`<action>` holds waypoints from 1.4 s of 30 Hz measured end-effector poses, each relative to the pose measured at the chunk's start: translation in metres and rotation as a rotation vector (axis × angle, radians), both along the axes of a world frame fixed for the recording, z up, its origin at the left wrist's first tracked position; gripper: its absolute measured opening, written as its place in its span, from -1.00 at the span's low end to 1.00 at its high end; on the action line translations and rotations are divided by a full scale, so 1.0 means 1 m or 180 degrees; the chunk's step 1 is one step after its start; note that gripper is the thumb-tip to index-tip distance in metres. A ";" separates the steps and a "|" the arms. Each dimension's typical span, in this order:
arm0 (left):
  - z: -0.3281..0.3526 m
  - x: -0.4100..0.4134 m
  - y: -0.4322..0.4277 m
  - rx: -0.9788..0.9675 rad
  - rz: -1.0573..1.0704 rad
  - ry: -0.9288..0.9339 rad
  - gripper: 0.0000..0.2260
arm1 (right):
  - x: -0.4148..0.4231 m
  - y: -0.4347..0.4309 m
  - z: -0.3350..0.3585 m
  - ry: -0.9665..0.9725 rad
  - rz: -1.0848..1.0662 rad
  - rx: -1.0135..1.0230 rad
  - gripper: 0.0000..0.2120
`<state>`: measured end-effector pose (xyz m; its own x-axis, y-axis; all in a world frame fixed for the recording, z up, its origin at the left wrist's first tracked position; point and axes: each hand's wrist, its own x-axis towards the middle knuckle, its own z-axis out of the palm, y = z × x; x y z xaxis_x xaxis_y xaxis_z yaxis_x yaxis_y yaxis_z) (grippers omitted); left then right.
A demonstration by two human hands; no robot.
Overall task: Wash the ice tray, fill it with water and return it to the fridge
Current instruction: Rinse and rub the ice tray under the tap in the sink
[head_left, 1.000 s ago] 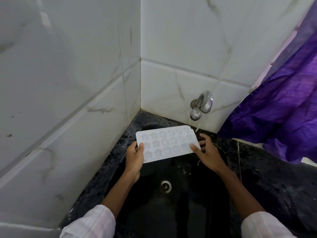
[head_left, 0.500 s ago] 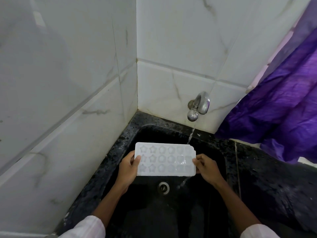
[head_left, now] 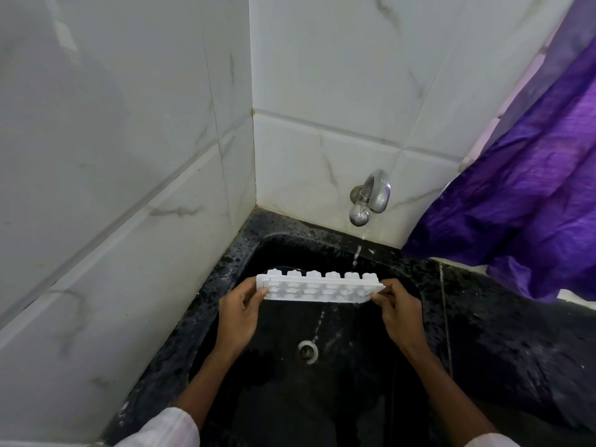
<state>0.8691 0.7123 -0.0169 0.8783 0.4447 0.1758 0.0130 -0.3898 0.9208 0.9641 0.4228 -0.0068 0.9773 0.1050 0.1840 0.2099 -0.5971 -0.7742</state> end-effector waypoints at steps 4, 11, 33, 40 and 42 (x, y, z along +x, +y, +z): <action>-0.002 0.003 0.002 0.0084 -0.0012 -0.0018 -0.85 | -0.004 -0.001 -0.003 -0.0216 -0.0012 0.0007 -0.86; 0.000 -0.004 0.002 0.0378 0.0058 -0.0320 -0.78 | -0.016 -0.001 -0.004 -0.0541 -0.0171 -0.0048 -0.88; 0.000 -0.019 -0.013 0.0508 0.0114 -0.0736 -0.71 | -0.039 0.000 0.000 -0.0715 -0.0386 -0.0028 -0.78; -0.018 -0.011 -0.013 0.0198 -0.0081 0.0127 -0.77 | -0.019 0.000 -0.012 0.0242 -0.0259 0.0107 -0.87; -0.015 -0.002 -0.015 0.0071 -0.0133 0.0330 -0.73 | -0.010 0.001 -0.010 0.0454 -0.0403 0.0207 -0.81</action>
<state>0.8672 0.6968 -0.0318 0.9100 0.4042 0.0926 0.0909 -0.4124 0.9065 0.9544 0.4239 -0.0172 0.9986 -0.0279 0.0451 0.0218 -0.5596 -0.8285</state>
